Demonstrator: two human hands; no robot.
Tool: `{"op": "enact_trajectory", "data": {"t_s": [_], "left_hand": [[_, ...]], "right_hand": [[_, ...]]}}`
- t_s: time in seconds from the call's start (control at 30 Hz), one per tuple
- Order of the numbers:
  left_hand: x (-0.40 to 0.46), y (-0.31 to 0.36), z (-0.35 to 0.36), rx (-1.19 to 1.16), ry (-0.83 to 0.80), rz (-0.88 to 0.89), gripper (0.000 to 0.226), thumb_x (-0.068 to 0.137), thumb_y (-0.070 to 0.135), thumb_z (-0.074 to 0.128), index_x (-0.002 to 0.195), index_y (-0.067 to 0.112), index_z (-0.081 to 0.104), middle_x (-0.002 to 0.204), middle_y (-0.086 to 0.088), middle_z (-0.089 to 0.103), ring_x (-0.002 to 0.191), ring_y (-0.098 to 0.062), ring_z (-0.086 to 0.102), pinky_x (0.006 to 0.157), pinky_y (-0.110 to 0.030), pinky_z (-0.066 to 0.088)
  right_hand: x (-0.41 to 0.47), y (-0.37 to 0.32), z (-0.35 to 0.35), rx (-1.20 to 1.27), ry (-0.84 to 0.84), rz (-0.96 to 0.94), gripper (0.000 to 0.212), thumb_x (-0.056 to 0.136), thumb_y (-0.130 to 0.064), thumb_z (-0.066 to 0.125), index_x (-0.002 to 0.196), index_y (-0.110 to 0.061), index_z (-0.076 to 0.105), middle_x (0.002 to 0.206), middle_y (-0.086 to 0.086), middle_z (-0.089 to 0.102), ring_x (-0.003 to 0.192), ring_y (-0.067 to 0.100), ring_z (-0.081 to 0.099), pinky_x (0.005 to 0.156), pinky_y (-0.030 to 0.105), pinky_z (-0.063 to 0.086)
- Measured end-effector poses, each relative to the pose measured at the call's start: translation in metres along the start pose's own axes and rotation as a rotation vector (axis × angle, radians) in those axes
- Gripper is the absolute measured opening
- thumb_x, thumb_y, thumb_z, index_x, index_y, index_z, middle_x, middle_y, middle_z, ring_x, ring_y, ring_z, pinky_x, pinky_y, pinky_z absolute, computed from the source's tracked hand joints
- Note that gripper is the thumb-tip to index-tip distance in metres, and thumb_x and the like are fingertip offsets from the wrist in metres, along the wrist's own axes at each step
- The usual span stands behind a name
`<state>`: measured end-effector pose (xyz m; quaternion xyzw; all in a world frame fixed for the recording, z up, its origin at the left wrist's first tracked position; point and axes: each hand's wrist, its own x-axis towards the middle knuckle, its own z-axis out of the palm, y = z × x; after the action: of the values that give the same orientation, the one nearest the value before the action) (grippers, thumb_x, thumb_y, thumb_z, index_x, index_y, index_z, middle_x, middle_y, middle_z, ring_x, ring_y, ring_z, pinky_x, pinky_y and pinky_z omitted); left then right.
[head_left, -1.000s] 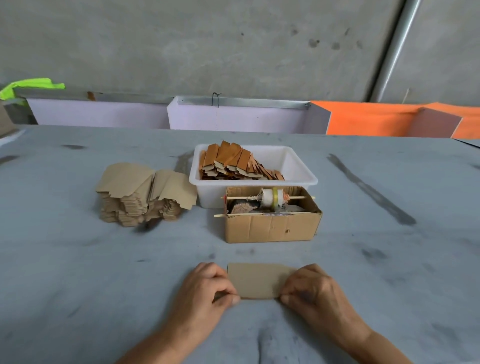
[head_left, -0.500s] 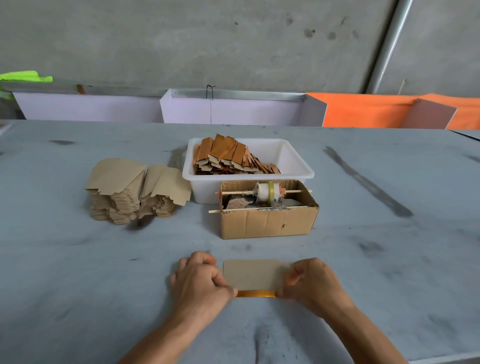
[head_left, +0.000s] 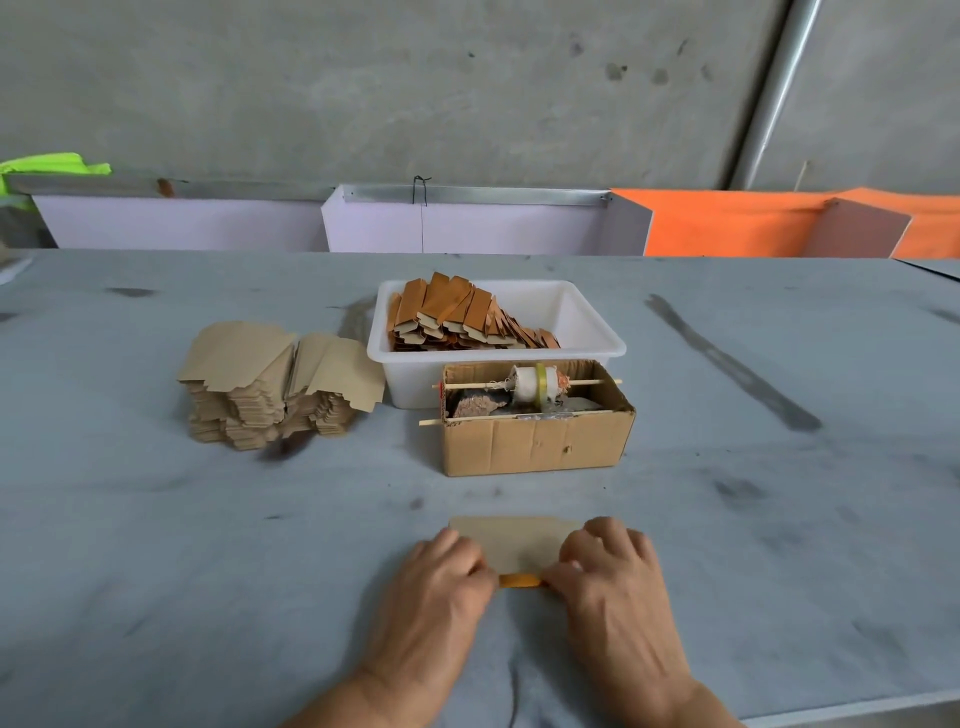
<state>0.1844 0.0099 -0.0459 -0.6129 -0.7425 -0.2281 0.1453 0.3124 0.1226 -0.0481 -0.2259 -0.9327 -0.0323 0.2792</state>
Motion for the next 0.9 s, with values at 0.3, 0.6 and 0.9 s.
{"op": "enact_trajectory", "data": {"t_s": [0.3, 0.6, 0.9], "left_hand": [[-0.005, 0.011, -0.003, 0.236, -0.014, 0.110, 0.031, 0.072, 0.016, 0.042, 0.060, 0.020, 0.070, 0.058, 0.002, 0.052, 0.052, -0.017, 0.056, 0.042, -0.023, 0.040], [-0.012, -0.012, -0.004, -0.055, -0.178, -0.123, 0.014, 0.064, 0.003, 0.058, 0.066, 0.014, 0.067, 0.074, 0.004, 0.061, 0.078, -0.011, 0.050, 0.058, -0.025, 0.049], [0.053, -0.039, 0.008, -0.082, -0.341, -0.446, 0.036, 0.084, 0.037, 0.065, 0.114, 0.019, 0.060, 0.115, 0.001, 0.053, 0.111, -0.016, 0.049, 0.089, -0.027, 0.042]], "right_hand": [[-0.007, -0.013, 0.006, -0.142, 0.068, -0.082, 0.028, 0.067, -0.014, 0.042, 0.058, -0.021, 0.068, 0.054, 0.003, 0.051, 0.046, 0.024, 0.052, 0.043, 0.030, 0.040], [-0.013, 0.009, -0.003, -0.116, -0.086, 0.023, 0.015, 0.057, -0.008, 0.051, 0.050, -0.016, 0.062, 0.056, 0.000, 0.054, 0.054, 0.024, 0.058, 0.046, 0.027, 0.045], [0.007, 0.004, -0.012, -0.047, -0.282, 0.182, 0.013, 0.067, -0.010, 0.063, 0.068, -0.023, 0.065, 0.069, -0.005, 0.051, 0.070, 0.016, 0.051, 0.065, 0.026, 0.038]]}}
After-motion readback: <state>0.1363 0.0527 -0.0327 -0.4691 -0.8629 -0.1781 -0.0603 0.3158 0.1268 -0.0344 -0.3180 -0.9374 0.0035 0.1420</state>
